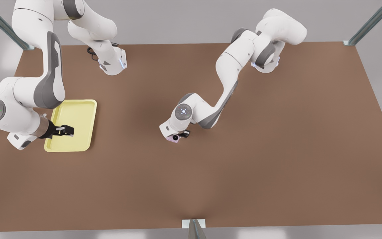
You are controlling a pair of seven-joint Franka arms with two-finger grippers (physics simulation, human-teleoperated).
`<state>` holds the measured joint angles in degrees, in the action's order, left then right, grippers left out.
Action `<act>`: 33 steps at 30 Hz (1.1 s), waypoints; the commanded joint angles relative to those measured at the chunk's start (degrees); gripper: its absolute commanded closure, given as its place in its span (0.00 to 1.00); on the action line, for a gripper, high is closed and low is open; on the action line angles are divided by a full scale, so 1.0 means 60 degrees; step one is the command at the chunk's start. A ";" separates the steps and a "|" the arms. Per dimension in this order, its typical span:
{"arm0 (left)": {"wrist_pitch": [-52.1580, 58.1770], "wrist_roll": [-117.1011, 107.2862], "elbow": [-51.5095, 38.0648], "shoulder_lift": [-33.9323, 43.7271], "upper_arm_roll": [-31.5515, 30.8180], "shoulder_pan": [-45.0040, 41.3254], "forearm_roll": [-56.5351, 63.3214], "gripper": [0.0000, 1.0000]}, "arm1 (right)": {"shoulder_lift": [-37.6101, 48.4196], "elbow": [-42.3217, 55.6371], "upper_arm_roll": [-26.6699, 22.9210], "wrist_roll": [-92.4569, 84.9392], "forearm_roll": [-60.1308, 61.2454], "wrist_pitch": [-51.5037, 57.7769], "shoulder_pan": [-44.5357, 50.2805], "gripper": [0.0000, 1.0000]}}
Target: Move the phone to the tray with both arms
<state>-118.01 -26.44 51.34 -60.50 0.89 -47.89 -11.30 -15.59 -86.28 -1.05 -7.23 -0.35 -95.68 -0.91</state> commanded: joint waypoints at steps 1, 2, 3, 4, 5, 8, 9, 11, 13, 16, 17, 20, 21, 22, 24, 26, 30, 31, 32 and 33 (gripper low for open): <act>-0.0428 -0.2683 -0.0164 -0.0171 -0.0002 -0.0279 0.0213 0.24 | 0.0006 0.0010 -0.0001 -0.0040 0.0015 -0.0035 0.0006 0.00; -0.0750 -0.2683 -0.0164 -0.0186 -0.0016 -0.0513 0.0623 0.22 | 0.0006 0.0025 -0.0001 -0.0026 0.0015 -0.0035 0.0006 0.00; -0.0839 -0.2712 -0.0164 -0.0200 -0.0046 -0.0660 0.0683 0.22 | 0.0020 0.0040 -0.0001 -0.0040 0.0044 -0.0035 0.0006 0.00; -0.0854 -0.2713 -0.0164 -0.0186 -0.0046 -0.0792 0.0683 0.22 | 0.0021 0.0054 0.0014 -0.0040 0.0073 -0.0021 -0.0009 0.00; -0.0897 -0.2698 -0.0178 -0.0288 -0.0031 -0.0924 0.0698 0.22 | 0.0006 0.0054 0.0014 -0.0041 0.0073 -0.0020 -0.0009 0.00; -0.1161 -0.2742 -0.0427 -0.0508 -0.0031 -0.1012 0.0829 0.20 | 0.0021 0.0040 0.0014 -0.0041 0.0073 -0.0020 -0.0009 0.00; -0.1498 -0.2698 -0.0427 -0.0610 -0.0031 -0.1070 0.0829 0.05 | 0.0021 0.0025 -0.0001 -0.0041 0.0073 -0.0020 -0.0009 0.00; -0.1645 -0.2669 -0.0427 -0.0625 -0.0031 -0.1085 0.0829 0.00 | 0.0021 0.0010 0.0014 -0.0041 0.0073 -0.0020 -0.0009 0.00; -0.1850 -0.2742 -0.0427 -0.0625 -0.0046 -0.1070 0.0829 0.00 | 0.0006 0.0010 -0.0001 -0.0041 0.0073 -0.0035 -0.0009 0.00; 0.0521 -0.2713 -0.0325 -0.0054 0.0027 -0.0222 0.0727 0.00 | -0.0009 0.0010 0.0014 -0.0026 0.0088 -0.0108 0.0006 0.00; 0.1854 -0.2610 -0.0296 0.0268 -0.0002 0.0671 0.0712 0.00 | 0.0006 0.0010 0.0014 -0.0011 0.0102 -0.0094 0.0006 0.00; 0.4331 0.0055 -0.0017 0.1615 0.0071 0.3732 0.0463 0.00 | -0.0199 0.0098 0.0219 0.0427 0.0205 -0.0357 0.0342 0.00; 0.4900 0.0420 -0.0017 0.1878 0.0071 0.4390 0.0507 0.00 | -0.0330 0.0186 0.0219 0.0938 0.0220 -0.0386 0.0503 0.00; 0.5342 0.1387 -0.0017 0.2465 0.0159 0.5227 0.0536 0.00 | -0.0492 0.0318 0.0219 0.1819 0.0263 -0.0533 0.0811 0.00; 0.6090 0.2457 0.0899 0.4203 0.0497 0.6047 0.1340 0.00 | -0.1165 0.1138 -0.0073 0.3046 0.0630 -0.0548 0.1806 0.00; 0.5431 0.3789 0.4051 0.7251 -0.0673 0.7393 0.2236 0.00 | -0.1590 0.1488 -0.0045 0.4833 0.0601 -0.0577 0.2495 0.00; 0.5445 0.4465 0.5183 0.8867 -0.0515 0.7484 0.2529 0.00 | -0.2117 0.1212 0.0073 0.6946 0.0557 -0.2174 0.3827 0.00; 0.5401 0.4480 0.5183 0.8867 -0.0515 0.7499 0.2514 0.00 | -0.2235 0.1197 0.0014 0.7224 0.0585 -0.2173 0.4049 0.00; 0.5416 0.4480 0.5183 0.8852 -0.0500 0.7484 0.2529 0.00 | -0.2294 0.0977 0.0014 0.8336 0.0630 -0.2584 0.4414 0.00; 0.5401 0.4480 0.5183 0.8823 -0.0500 0.7484 0.2529 0.00 | -0.2513 0.1065 0.0043 0.9041 0.0630 -0.2671 0.4664 0.00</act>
<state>-88.20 -19.25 82.37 -7.69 -2.13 -2.76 2.88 -30.23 -79.85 -0.54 11.34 3.13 -105.90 25.78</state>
